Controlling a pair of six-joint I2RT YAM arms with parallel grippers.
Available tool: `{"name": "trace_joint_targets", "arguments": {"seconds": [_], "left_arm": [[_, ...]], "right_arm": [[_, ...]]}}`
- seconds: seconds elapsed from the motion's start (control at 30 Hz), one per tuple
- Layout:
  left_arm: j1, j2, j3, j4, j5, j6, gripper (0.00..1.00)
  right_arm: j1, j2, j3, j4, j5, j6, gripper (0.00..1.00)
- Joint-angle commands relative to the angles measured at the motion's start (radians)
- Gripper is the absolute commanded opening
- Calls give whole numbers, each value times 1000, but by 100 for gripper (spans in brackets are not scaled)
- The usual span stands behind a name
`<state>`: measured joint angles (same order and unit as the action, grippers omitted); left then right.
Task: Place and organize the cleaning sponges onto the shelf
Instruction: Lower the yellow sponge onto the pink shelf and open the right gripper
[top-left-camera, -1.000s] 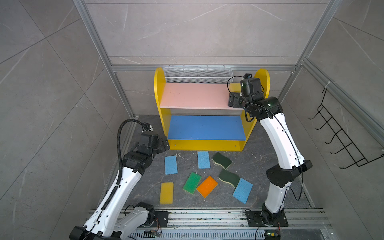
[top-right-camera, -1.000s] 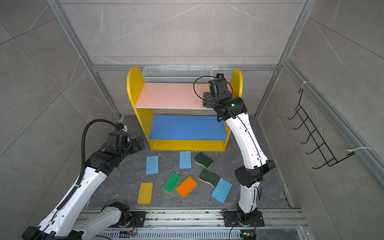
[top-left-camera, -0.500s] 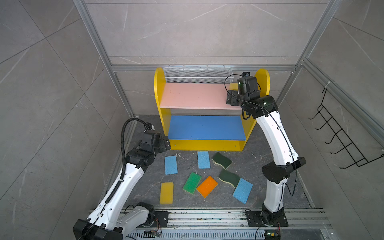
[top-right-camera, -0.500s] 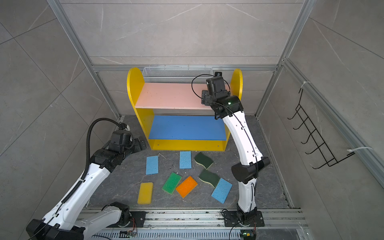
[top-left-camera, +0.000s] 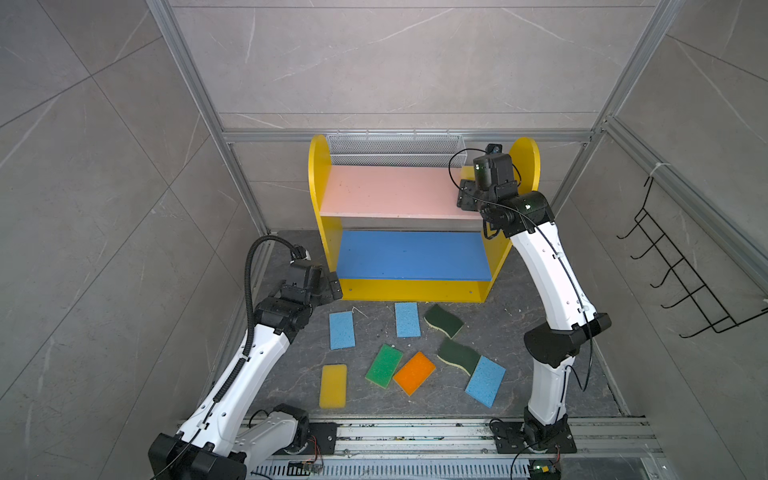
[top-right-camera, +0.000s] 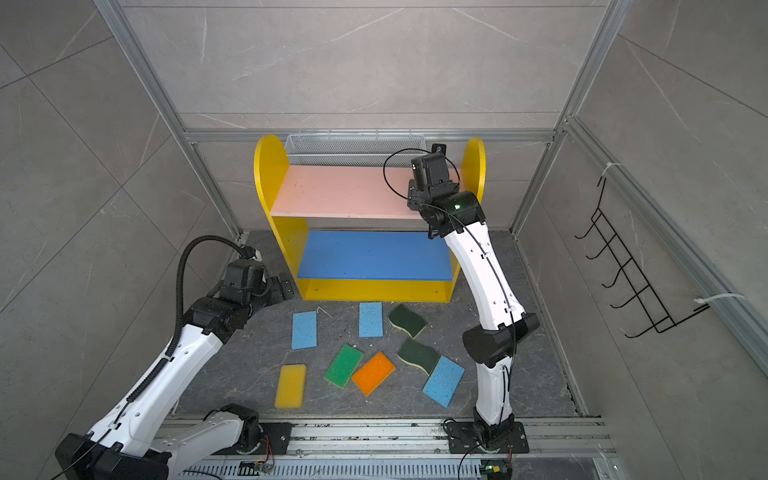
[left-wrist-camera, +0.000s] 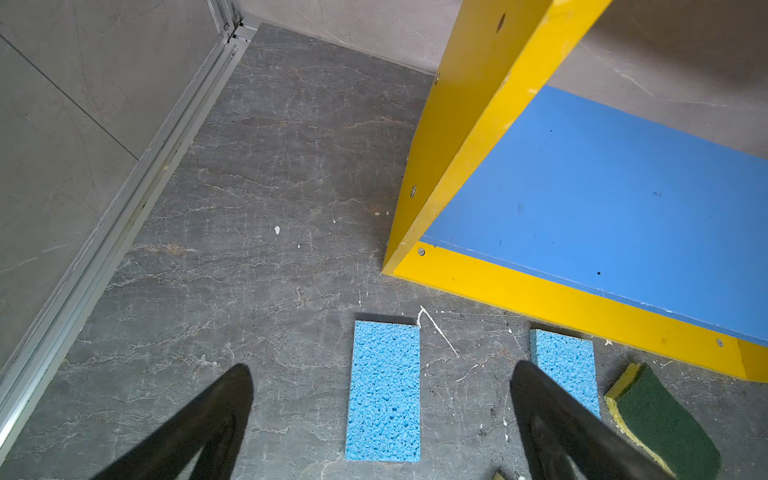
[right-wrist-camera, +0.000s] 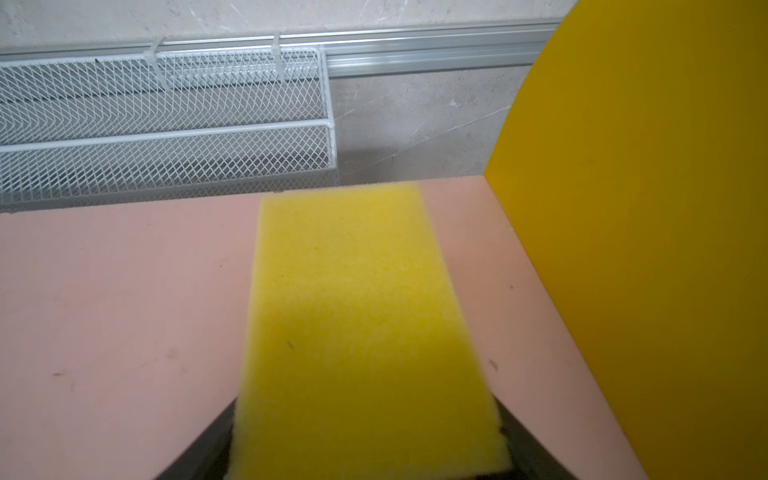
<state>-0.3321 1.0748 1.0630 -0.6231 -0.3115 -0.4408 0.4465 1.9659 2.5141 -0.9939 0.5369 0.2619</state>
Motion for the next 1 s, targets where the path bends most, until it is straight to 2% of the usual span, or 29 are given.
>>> {"name": "trace_joint_targets", "arguments": {"seconds": [0.0, 0.27, 0.43, 0.67, 0.97], "left_arm": [[-1, -33, -13, 22, 2, 31, 99], [-1, -81, -40, 17, 6, 33, 99], [-1, -100, -53, 10, -3, 34, 99], [-2, -94, -47, 6, -5, 31, 99], [-1, -89, -46, 3, 12, 21, 99]], "right_arm": [[4, -41, -76, -89, 34, 15, 74], [15, -91, -132, -93, 33, 48, 74], [17, -71, -107, -108, 11, 60, 74], [28, -54, -77, -137, 27, 74, 84], [47, -126, -110, -146, 31, 65, 87]]}}
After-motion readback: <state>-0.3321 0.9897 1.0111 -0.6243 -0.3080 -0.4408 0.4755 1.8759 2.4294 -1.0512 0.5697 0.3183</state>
